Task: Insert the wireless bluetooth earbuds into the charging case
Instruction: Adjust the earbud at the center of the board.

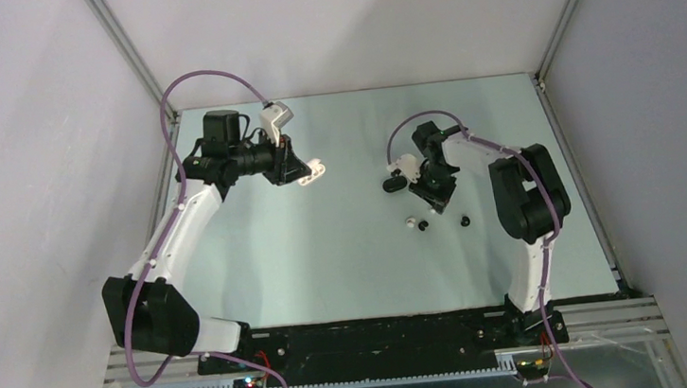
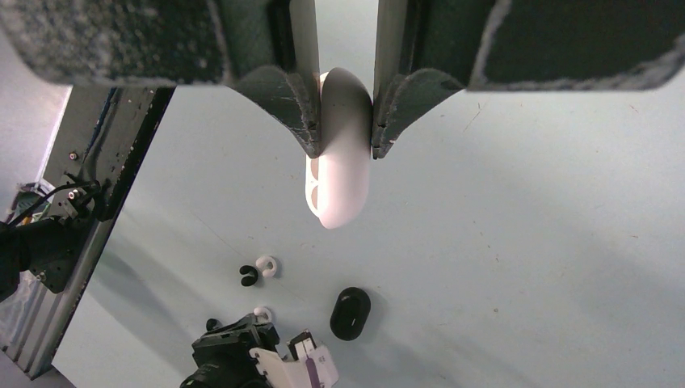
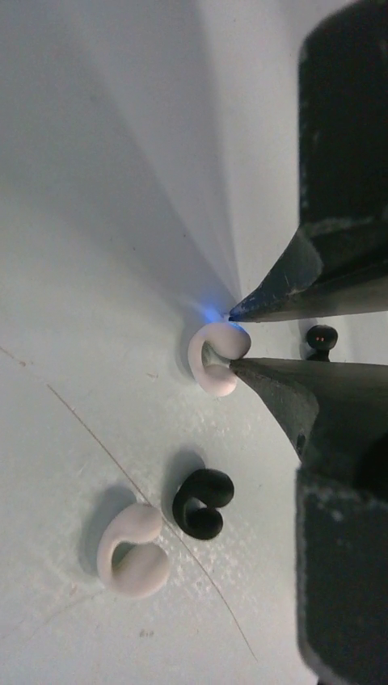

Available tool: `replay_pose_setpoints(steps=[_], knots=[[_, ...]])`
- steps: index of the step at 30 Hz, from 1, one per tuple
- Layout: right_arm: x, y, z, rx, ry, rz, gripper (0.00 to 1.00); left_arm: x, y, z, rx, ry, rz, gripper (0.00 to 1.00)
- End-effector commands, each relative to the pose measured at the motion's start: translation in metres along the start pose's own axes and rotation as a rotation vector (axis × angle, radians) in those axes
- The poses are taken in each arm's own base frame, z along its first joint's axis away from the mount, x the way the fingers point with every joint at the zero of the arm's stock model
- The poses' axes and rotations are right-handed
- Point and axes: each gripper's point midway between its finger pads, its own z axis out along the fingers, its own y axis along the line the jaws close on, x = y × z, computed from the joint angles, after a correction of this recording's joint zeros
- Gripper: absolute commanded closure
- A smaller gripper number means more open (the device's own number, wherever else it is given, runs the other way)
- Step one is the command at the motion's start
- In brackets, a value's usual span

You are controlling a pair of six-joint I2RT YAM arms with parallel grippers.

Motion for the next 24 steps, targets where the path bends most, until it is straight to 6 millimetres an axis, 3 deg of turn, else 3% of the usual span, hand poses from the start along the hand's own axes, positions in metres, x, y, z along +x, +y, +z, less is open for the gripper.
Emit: replay_pose_setpoints(steps=[1,6,13,17,24], knots=[[-0.022,0.01,-0.021,-0.041,-0.146,-0.01,0.74,-0.01,-0.004,-0.001,0.018,-0.023,0.022,1.0],[-0.047,0.033,-0.035,-0.198,-0.295,0.109,0.8,-0.012,-0.004,-0.001,0.017,-0.025,0.017,1.0],[-0.057,0.046,-0.039,-0.391,-0.365,0.299,0.86,-0.01,-0.003,-0.002,0.009,-0.013,0.006,1.0],[-0.064,0.056,-0.049,-0.588,-0.419,0.445,0.86,-0.008,-0.004,-0.003,0.008,-0.004,-0.001,1.0],[-0.065,0.043,-0.054,-0.652,-0.465,0.56,0.86,-0.007,-0.002,-0.003,-0.001,0.013,-0.015,1.0]])
